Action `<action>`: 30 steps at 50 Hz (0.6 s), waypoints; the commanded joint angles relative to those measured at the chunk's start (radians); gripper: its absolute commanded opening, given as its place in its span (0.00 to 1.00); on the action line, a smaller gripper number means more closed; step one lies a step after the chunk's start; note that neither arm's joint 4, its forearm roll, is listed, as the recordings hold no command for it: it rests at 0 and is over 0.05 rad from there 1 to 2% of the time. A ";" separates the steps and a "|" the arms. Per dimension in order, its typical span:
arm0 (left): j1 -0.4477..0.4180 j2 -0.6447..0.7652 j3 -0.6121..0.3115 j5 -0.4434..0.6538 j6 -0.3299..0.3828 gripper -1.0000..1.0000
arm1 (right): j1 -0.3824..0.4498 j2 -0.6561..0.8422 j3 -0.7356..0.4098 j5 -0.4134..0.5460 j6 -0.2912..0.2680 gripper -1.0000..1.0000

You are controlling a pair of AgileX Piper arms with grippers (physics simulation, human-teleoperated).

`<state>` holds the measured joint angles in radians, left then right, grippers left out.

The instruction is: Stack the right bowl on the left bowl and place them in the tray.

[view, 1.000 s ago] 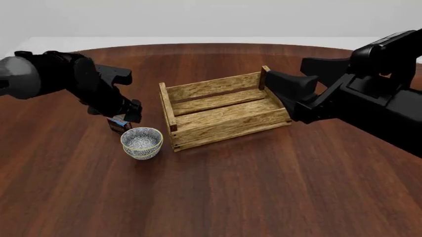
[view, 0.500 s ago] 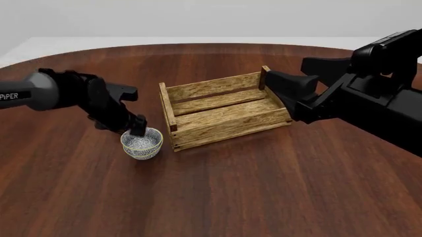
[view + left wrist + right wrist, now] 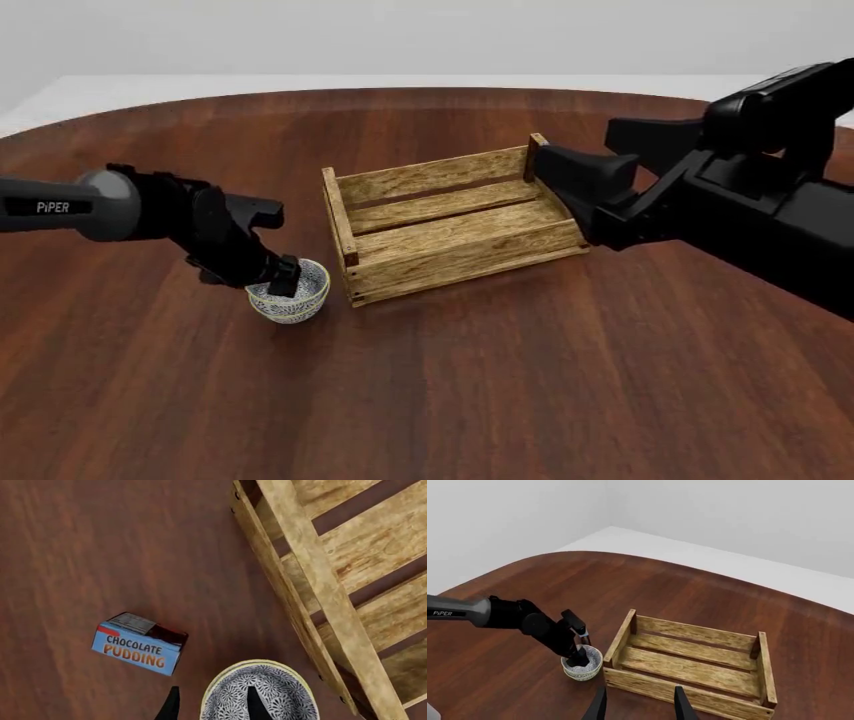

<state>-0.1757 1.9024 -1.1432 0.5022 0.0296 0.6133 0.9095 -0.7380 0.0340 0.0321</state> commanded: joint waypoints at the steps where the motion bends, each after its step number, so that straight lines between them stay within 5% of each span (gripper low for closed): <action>1: -0.004 0.086 0.052 -0.055 -0.073 1.00 | -0.001 0.001 -0.001 0.000 0.001 1.00; 3: -0.051 0.097 0.083 -0.096 -0.122 1.00 | -0.001 0.000 -0.001 0.000 0.001 1.00; 4: -0.022 0.086 0.074 -0.092 -0.103 0.00 | 0.000 0.000 -0.001 0.000 0.001 1.00; 30: -0.020 -0.048 0.097 -0.050 -0.102 0.00 | 0.001 -0.006 0.001 0.004 0.000 1.00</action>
<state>-0.1899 1.8567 -1.1120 0.4718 -0.0225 0.6129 0.9100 -0.7382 0.0346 0.0309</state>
